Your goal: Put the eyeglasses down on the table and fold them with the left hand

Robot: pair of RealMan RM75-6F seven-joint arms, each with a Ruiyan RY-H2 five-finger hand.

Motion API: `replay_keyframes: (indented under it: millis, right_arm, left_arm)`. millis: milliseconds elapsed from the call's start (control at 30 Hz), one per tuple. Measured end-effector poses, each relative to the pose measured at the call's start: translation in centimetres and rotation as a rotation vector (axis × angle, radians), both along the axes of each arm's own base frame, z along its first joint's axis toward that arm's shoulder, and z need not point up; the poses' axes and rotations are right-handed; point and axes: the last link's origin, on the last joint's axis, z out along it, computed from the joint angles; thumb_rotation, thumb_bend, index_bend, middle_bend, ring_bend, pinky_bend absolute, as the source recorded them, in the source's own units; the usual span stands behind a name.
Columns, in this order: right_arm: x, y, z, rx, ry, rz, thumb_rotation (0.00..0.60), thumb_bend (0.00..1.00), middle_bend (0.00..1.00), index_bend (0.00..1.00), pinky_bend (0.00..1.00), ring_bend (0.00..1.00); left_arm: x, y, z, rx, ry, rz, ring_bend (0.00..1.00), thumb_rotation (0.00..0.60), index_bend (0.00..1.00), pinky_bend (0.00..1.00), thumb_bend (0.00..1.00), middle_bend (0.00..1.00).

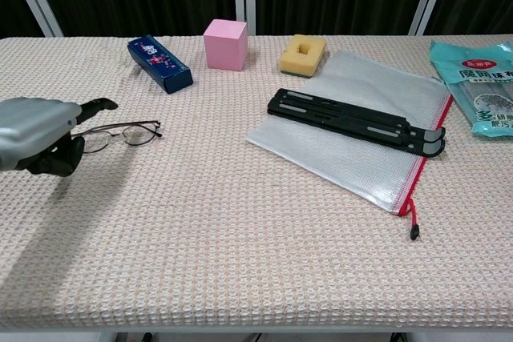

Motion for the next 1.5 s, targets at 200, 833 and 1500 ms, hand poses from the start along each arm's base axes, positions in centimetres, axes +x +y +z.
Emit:
replay_keyframes:
  millis: [200, 833, 1500]
  right_arm:
    - [0.2, 0.1, 0.1, -0.001, 0.005, 0.008, 0.600, 0.45, 0.00, 0.00, 0.00, 0.00]
    - [0.9, 0.2, 0.1, 0.002, 0.021, 0.015, 0.600, 0.45, 0.00, 0.00, 0.00, 0.00]
    - [-0.5, 1.6, 0.5, 0.005, 0.062, -0.004, 0.596, 0.34, 0.00, 0.00, 0.00, 0.00]
  left_arm:
    - [-0.4, -0.4, 0.0, -0.001, 0.010, 0.002, 0.95, 0.600, 0.00, 1.00, 0.80, 1.00]
    - [-1.5, -0.2, -0.8, -0.035, 0.039, 0.040, 0.95, 0.600, 0.00, 1.00, 0.80, 1.00]
    - [-4.4, -3.0, 9.4, 0.116, -0.208, -0.144, 0.00, 0.307, 0.00, 0.18, 0.09, 0.00]
